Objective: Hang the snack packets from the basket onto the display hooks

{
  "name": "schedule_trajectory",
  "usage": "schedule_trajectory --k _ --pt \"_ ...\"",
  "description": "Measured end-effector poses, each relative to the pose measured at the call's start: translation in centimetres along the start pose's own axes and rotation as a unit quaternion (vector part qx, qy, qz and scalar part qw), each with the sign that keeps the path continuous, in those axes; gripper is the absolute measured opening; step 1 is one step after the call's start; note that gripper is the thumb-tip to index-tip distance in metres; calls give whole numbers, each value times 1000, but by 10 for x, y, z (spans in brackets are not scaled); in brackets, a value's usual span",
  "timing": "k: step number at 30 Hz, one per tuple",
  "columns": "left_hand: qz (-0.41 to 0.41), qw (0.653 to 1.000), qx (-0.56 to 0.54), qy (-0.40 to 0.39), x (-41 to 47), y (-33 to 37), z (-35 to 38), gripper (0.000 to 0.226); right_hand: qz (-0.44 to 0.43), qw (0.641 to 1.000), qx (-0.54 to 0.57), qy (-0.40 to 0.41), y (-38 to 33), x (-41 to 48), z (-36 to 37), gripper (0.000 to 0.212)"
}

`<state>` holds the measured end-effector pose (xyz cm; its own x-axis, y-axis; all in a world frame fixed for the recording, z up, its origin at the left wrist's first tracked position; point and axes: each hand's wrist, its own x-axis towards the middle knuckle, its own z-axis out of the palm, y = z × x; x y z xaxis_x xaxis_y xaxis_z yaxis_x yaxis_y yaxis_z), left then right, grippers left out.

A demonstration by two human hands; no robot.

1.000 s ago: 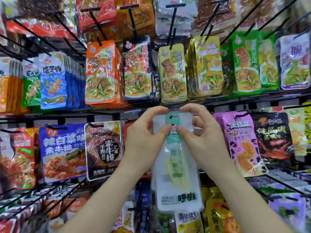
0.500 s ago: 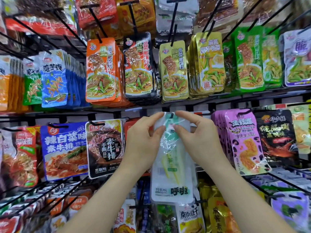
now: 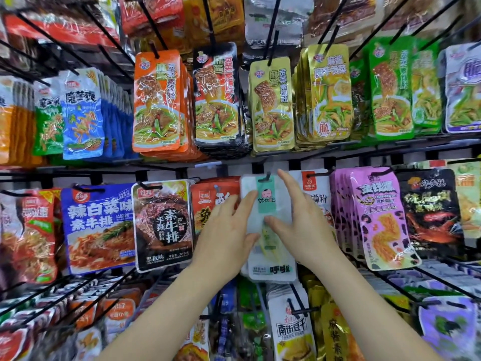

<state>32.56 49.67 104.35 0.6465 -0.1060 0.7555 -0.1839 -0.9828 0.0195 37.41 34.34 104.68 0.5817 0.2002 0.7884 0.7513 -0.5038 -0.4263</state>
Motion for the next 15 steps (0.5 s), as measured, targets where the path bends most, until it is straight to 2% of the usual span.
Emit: schedule_trajectory --k 7,11,15 --pt "39 997 62 20 1 -11 1 67 -6 998 -58 28 9 13 8 79" --pt "64 987 149 23 6 -15 2 67 -1 994 -106 30 8 19 10 78" --pt "72 981 182 10 10 -21 3 65 -9 984 -174 40 10 27 15 78"
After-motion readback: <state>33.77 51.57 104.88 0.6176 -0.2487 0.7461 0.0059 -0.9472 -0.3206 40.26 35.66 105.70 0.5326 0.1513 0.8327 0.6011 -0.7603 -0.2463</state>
